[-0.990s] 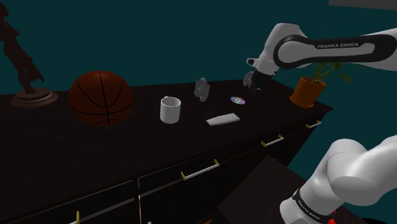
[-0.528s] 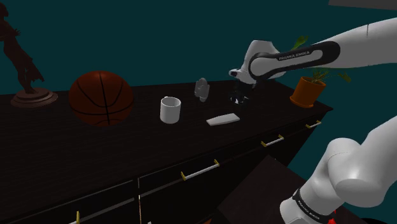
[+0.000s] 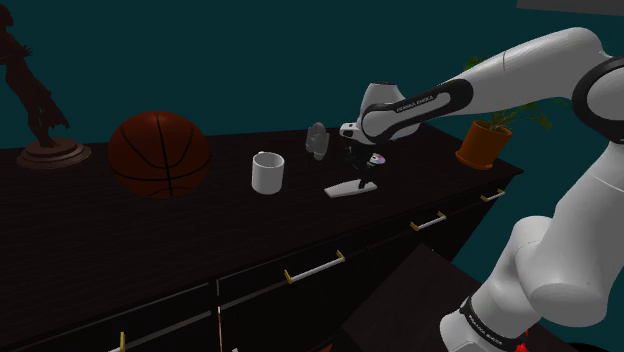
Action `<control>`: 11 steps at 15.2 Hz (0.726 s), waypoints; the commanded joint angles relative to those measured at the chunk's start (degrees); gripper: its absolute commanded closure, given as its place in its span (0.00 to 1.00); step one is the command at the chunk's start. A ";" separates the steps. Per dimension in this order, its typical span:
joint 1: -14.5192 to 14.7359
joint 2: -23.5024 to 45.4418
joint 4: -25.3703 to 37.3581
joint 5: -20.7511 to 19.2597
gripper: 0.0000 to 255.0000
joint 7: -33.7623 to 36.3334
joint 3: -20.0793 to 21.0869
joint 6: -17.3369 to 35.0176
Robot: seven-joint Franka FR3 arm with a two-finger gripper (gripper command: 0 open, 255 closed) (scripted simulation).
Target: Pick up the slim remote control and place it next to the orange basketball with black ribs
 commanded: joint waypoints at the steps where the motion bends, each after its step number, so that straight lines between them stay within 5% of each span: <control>1: -0.02 1.08 -0.43 0.45 0.00 -0.86 -0.02 1.46; 11: -0.12 3.52 -1.65 1.74 0.00 -1.78 0.02 4.93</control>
